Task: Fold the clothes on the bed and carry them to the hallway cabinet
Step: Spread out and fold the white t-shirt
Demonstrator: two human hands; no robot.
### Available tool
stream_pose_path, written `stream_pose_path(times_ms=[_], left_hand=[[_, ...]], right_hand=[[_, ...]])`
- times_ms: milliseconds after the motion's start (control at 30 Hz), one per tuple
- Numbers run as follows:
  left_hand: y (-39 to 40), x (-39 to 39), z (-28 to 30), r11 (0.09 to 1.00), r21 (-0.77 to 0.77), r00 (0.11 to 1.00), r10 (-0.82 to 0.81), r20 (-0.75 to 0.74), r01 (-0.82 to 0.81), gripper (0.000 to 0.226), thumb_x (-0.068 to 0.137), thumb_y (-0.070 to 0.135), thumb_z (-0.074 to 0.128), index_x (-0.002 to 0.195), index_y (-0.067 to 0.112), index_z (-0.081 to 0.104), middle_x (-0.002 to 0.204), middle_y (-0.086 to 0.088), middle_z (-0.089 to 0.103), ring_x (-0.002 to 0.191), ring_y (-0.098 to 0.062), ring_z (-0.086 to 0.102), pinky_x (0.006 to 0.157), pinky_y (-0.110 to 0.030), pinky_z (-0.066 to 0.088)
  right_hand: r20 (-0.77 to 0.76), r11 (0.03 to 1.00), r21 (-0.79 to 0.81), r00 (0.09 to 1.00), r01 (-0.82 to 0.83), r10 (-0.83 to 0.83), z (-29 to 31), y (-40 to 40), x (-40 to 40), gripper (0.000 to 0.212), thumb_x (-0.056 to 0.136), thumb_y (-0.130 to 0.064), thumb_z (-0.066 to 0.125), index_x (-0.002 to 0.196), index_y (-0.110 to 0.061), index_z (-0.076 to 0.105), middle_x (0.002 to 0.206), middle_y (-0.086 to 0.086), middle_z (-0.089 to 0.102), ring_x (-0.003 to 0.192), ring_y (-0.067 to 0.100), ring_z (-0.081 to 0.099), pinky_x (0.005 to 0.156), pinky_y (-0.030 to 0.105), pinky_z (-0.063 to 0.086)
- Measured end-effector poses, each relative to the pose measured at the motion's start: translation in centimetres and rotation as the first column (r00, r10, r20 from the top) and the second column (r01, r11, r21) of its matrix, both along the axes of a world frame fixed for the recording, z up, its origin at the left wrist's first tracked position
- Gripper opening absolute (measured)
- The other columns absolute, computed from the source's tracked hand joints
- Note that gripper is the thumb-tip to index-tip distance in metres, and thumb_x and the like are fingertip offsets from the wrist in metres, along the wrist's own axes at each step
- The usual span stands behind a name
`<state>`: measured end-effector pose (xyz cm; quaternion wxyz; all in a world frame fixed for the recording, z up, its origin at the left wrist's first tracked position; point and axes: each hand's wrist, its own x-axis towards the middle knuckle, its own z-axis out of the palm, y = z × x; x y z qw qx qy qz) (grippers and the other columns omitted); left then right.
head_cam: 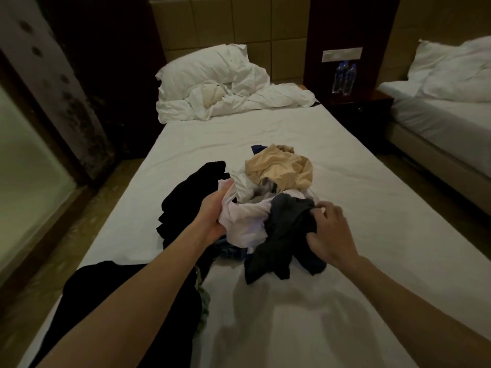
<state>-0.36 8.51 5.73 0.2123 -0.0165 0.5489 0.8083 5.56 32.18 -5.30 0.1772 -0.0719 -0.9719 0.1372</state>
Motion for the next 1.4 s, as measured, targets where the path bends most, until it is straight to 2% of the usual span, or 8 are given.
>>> stream_pose_path(times_ms=[233,400,567,700,900,1100,1267,1400], left_hand=[[-0.9,4.2,3.9,0.989,0.138,0.997,-0.042,-0.065,0.051,0.062,0.108,0.027,0.033,0.067,0.014,0.077,0.062,-0.003,0.071,0.053,-0.012,0.069,0.048,-0.021,0.052],[-5.9,3.3,4.2,0.978,0.202,0.998,-0.033,-0.056,0.044,0.017,0.086,0.028,0.049,0.082,0.011,0.049,0.059,-0.002,0.051,0.048,-0.012,0.045,0.043,-0.021,0.039],[-9.2,2.3,1.2,0.929,-0.306,0.978,-0.195,0.067,0.207,0.061,0.092,0.041,0.03,0.106,-0.008,0.063,0.082,-0.023,0.064,0.067,-0.03,0.061,0.068,-0.033,0.049],[-8.4,1.8,-2.1,0.743,-0.651,0.985,-0.161,0.053,0.156,0.068,0.086,0.071,0.051,0.117,0.012,0.066,0.109,-0.017,0.067,0.095,-0.029,0.066,0.09,-0.042,0.055],[-5.9,3.9,-4.8,0.927,-0.334,0.981,-0.129,0.143,0.17,0.031,0.102,0.032,0.048,0.115,0.007,0.062,0.073,-0.003,0.068,0.071,-0.016,0.064,0.068,-0.03,0.052],[-7.8,3.9,-5.3,0.984,-0.145,0.963,-0.068,0.26,0.108,0.022,0.079,0.01,0.055,0.097,-0.001,0.063,0.079,-0.016,0.062,0.07,-0.031,0.061,0.071,-0.036,0.049],[-8.0,4.2,-4.4,0.902,0.022,0.888,-0.429,0.168,0.431,0.03,0.08,0.033,0.075,0.093,0.006,0.072,0.097,-0.015,0.069,0.096,-0.029,0.063,0.091,-0.039,0.047],[-7.3,4.1,-4.8,0.928,-0.051,0.914,-0.352,0.201,0.369,0.033,0.083,0.043,0.074,0.092,0.011,0.074,0.087,-0.008,0.066,0.076,-0.019,0.062,0.071,-0.032,0.054]], right_hand=[[0.059,0.949,0.011,0.948,-0.315,0.314,1.8,-7.9,-0.3,0.08,0.088,-0.042,0.064,0.152,-0.037,0.017,0.156,-0.005,0.028,0.14,0.022,0.031,0.109,0.048,0.033],[0.07,0.931,-0.357,0.991,-0.082,0.114,1.3,-8.1,-2.3,0.007,0.095,-0.021,0.05,0.101,-0.022,0.053,0.111,0.012,0.055,0.102,0.032,0.054,0.081,0.041,0.049],[-0.073,0.43,-0.893,0.986,-0.131,0.149,4.9,-10.9,-1.4,0.014,0.095,-0.015,0.045,0.085,-0.018,0.055,0.087,0.006,0.061,0.083,0.019,0.057,0.069,0.031,0.043],[-0.239,0.413,-0.823,0.898,-0.389,0.369,7.1,-14.2,0.6,0.012,0.082,-0.024,0.051,0.071,-0.027,0.052,0.074,-0.004,0.052,0.073,0.011,0.048,0.069,0.032,0.037],[-0.22,0.295,-0.804,0.719,-0.516,0.659,7.1,-16.1,3.9,0.032,0.081,-0.006,0.047,0.106,-0.015,0.065,0.085,-0.008,0.067,0.086,0.01,0.062,0.081,0.03,0.049],[-0.051,0.325,-0.941,0.99,-0.092,0.134,3.7,-12.6,3.6,0.03,0.093,-0.006,0.05,0.11,-0.03,0.054,0.099,0.011,0.066,0.093,0.03,0.065,0.079,0.041,0.058],[0.119,-0.111,-0.981,0.949,0.157,0.292,3.6,-12.2,3.0,0.04,0.092,-0.051,0.06,0.121,-0.024,0.063,0.115,0.004,0.071,0.107,0.024,0.067,0.093,0.045,0.054],[0.005,-0.065,-0.998,0.984,0.017,0.179,4.9,-12.3,2.8,0.017,0.085,-0.01,0.068,0.101,-0.016,0.067,0.099,0.009,0.069,0.086,0.023,0.068,0.07,0.033,0.053]])
